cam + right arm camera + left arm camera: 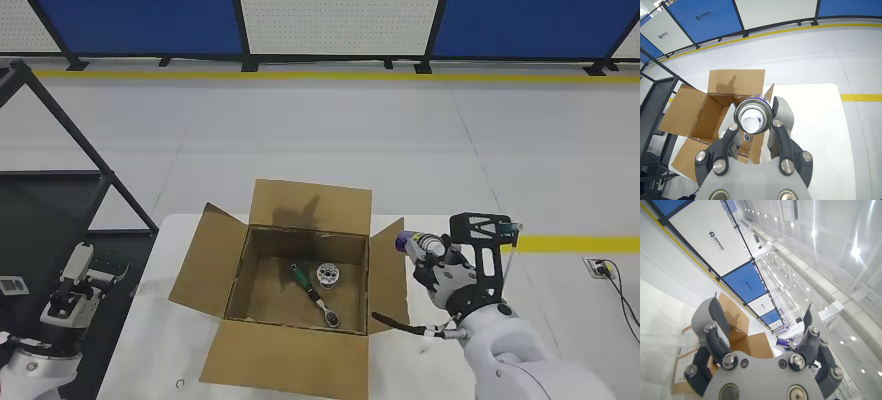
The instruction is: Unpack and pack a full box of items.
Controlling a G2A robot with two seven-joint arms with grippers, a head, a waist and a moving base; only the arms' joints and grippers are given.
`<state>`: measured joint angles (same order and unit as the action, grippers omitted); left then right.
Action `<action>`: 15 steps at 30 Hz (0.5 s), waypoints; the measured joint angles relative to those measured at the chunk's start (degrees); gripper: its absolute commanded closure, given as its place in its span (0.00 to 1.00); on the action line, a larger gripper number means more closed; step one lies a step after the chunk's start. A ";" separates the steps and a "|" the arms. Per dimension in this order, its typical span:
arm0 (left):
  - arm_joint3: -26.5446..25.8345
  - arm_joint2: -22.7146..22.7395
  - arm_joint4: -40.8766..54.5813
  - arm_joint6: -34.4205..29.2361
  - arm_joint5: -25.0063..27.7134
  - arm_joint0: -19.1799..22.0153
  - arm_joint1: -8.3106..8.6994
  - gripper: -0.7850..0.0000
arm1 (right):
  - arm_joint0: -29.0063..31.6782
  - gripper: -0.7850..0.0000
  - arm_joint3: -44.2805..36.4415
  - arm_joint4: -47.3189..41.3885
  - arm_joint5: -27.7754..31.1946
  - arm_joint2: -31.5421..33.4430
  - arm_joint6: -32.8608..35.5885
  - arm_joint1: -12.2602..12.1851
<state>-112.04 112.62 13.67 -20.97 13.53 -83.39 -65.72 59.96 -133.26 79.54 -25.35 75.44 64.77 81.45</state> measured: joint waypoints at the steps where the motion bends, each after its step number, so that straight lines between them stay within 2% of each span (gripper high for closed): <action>1: 0.00 0.00 0.00 0.00 0.00 0.00 0.00 0.00 | -0.09 1.00 0.51 -0.30 -0.85 0.92 0.41 0.03; 5: 0.00 0.00 0.00 0.00 0.00 0.00 0.00 0.00 | -1.42 1.00 3.37 -0.50 -3.25 5.58 4.28 -0.01; 10: 0.00 0.00 0.00 0.00 0.00 0.00 0.00 0.00 | -3.67 1.00 10.54 1.33 -3.25 9.86 10.16 -0.29; 15: 0.00 0.00 0.00 0.00 0.00 0.00 0.00 0.00 | -5.41 1.00 19.89 3.61 -2.98 12.22 11.19 -0.30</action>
<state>-112.04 112.62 13.67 -20.97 13.53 -83.39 -65.72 54.55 -113.37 83.15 -28.32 87.66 75.97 81.14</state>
